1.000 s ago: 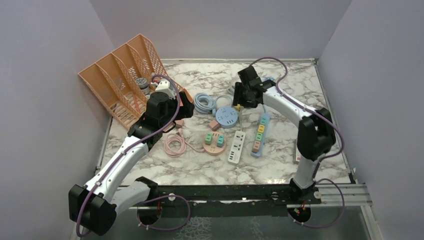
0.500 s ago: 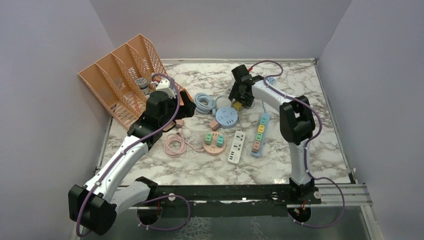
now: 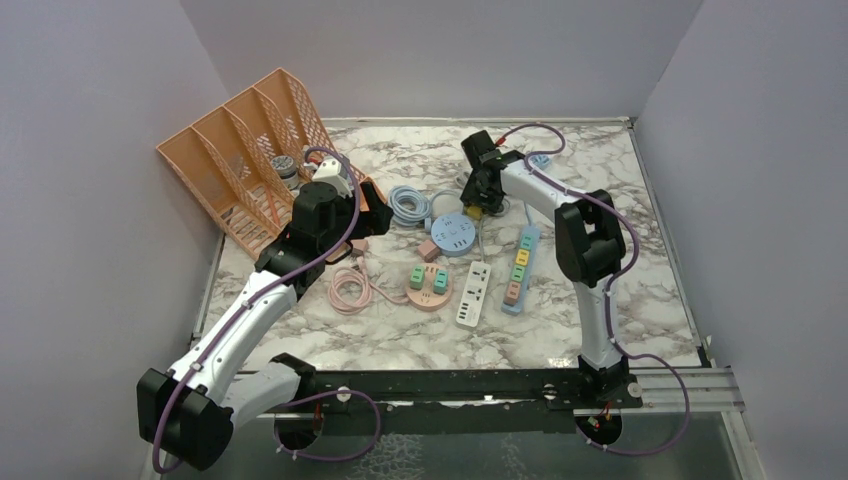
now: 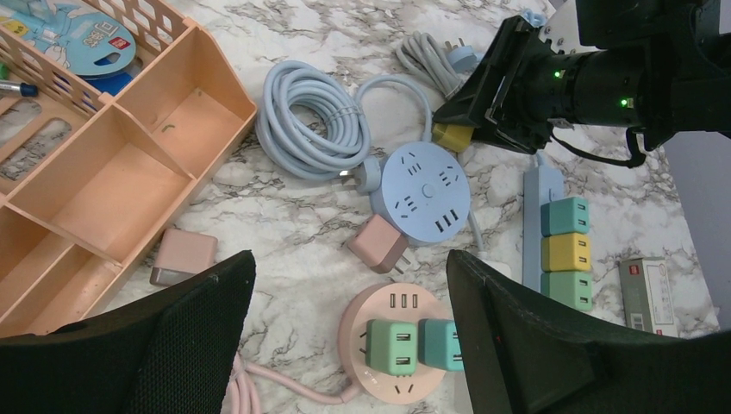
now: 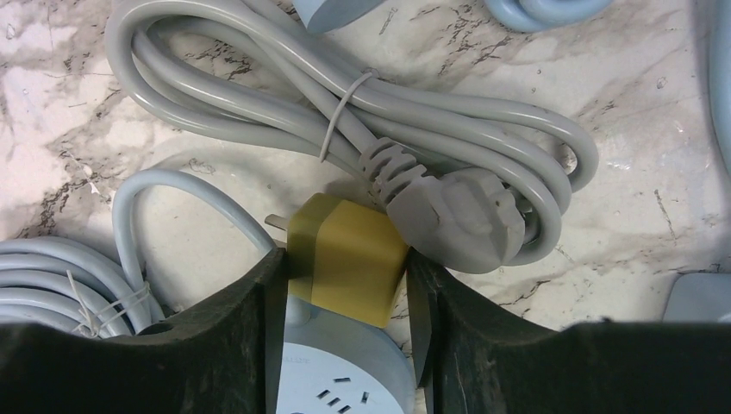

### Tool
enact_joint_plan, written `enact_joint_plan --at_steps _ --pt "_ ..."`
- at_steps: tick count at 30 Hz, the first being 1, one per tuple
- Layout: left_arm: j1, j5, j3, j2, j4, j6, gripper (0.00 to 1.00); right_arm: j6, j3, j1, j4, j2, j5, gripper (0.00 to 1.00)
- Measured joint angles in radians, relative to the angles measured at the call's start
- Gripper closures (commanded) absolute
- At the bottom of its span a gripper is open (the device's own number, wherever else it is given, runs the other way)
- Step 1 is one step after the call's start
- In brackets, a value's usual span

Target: Insert the plug

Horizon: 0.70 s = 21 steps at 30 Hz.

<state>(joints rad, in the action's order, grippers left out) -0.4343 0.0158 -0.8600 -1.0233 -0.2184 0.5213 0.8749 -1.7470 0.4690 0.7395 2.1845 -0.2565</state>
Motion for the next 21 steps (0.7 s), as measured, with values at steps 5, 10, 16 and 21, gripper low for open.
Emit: enact_joint_plan --at_steps 5,10,16,21 --pt "0.000 -0.022 0.000 -0.012 0.002 0.000 0.12 -0.023 0.066 -0.001 -0.018 -0.051 0.016 0.63" --pt "0.000 -0.094 0.000 -0.061 0.019 0.005 0.09 -0.032 0.182 -0.005 -0.051 -0.172 0.068 0.62" --pt "0.000 -0.224 -0.019 -0.186 0.072 0.027 0.09 -0.026 0.327 -0.008 -0.109 -0.315 0.137 0.61" --pt "0.000 -0.345 -0.044 -0.301 0.144 0.070 0.11 -0.026 0.454 -0.008 -0.184 -0.387 0.256 0.61"
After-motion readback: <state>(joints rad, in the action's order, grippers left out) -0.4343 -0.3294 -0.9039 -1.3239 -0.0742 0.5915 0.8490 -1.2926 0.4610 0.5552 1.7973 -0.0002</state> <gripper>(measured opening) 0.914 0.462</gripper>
